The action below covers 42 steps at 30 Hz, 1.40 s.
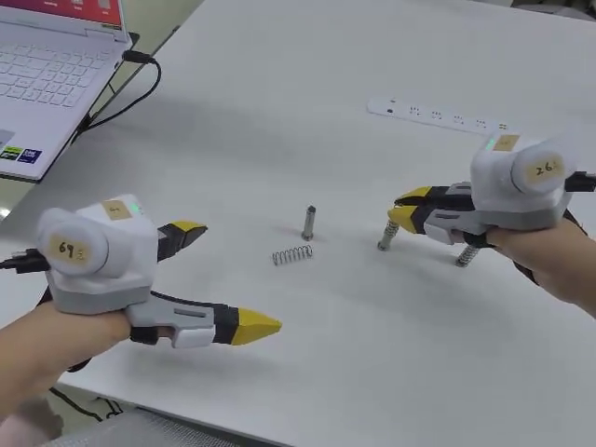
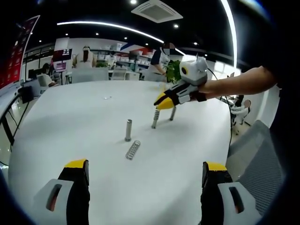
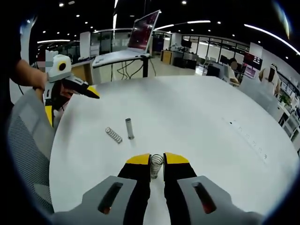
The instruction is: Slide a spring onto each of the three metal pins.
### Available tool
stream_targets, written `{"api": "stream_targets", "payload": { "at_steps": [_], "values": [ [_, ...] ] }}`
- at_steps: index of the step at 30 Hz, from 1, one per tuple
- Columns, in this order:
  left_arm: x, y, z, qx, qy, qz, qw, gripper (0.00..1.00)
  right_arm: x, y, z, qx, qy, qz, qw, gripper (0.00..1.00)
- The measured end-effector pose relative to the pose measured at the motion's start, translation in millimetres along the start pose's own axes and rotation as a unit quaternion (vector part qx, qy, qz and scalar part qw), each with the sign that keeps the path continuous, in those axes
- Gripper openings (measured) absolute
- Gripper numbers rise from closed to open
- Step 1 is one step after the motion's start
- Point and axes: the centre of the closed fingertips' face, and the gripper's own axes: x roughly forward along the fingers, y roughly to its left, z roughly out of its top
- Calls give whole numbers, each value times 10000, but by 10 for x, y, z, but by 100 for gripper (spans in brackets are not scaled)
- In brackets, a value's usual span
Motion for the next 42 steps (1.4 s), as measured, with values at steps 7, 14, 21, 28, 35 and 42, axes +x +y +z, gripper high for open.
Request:
{"api": "stream_targets", "payload": {
  "at_steps": [7,14,21,28,35,42],
  "values": [
    [-7,-3,-10,-9,11,-1,10000,98,35,48,-110,-56,168,50,9998,7],
    [-5,-16,-5,-11,3,-7,10000,98,77,65,-224,-69,344,61,9994,7],
    [5,-7,-20,-21,17,-14,10000,98,79,64,-268,-3,338,37,9994,7],
    [17,-23,12,16,10,-38,10000,98,83,61,-264,-6,425,37,9991,9],
    [12,-15,35,38,1,-45,10000,98,64,67,-219,109,394,27,9992,17],
    [-2,-44,72,68,-20,-64,10000,98,-51,69,-205,145,368,-31,9992,25]
  ]
}}
